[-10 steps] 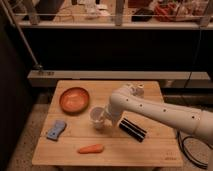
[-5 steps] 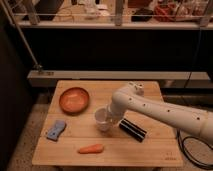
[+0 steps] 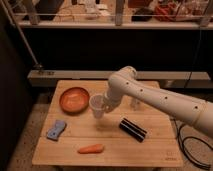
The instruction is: Place the ceramic cup in the ceramic bowl
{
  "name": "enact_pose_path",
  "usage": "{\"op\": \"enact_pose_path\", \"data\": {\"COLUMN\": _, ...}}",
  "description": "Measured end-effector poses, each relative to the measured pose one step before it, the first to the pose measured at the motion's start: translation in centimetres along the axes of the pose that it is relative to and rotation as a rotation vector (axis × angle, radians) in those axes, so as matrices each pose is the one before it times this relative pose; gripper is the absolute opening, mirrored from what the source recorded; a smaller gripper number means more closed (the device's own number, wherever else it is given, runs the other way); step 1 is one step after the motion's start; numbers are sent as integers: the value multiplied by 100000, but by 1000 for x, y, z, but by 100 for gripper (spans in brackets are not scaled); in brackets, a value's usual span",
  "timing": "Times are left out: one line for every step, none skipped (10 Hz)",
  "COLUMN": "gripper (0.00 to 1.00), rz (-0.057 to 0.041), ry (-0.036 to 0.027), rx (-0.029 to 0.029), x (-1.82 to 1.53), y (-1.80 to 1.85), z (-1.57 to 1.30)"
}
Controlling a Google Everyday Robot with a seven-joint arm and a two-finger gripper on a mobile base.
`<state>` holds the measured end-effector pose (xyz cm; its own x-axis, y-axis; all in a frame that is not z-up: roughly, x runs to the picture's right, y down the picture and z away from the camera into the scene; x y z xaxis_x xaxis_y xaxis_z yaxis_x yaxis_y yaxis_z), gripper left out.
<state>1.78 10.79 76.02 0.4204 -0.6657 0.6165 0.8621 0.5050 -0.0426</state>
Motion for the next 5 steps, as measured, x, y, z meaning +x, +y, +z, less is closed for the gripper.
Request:
{"op": "enact_pose_path", "data": {"gripper": 0, "rz": 38, "ry": 216, "rx": 391, "x": 283, "y": -163, "z": -105}}
{"op": "enact_pose_path", "data": {"gripper": 0, "rz": -849, "ry": 86, "rx": 547, "x": 344, "y": -1006, "z": 51}}
{"op": "enact_pose_path", "data": {"gripper": 0, "rz": -1336, "ry": 297, "rx": 600, "x": 354, "y": -1736, "z": -73}}
{"op": "enact_pose_path", "data": {"gripper": 0, "rz": -1018, "ry": 281, "rx": 101, "x": 197, "y": -1070, "z": -41}}
{"op": "enact_pose_path", "data": {"gripper": 0, "rz": -243, "ry": 319, "rx": 242, "x": 291, "y": -697, "z": -234}}
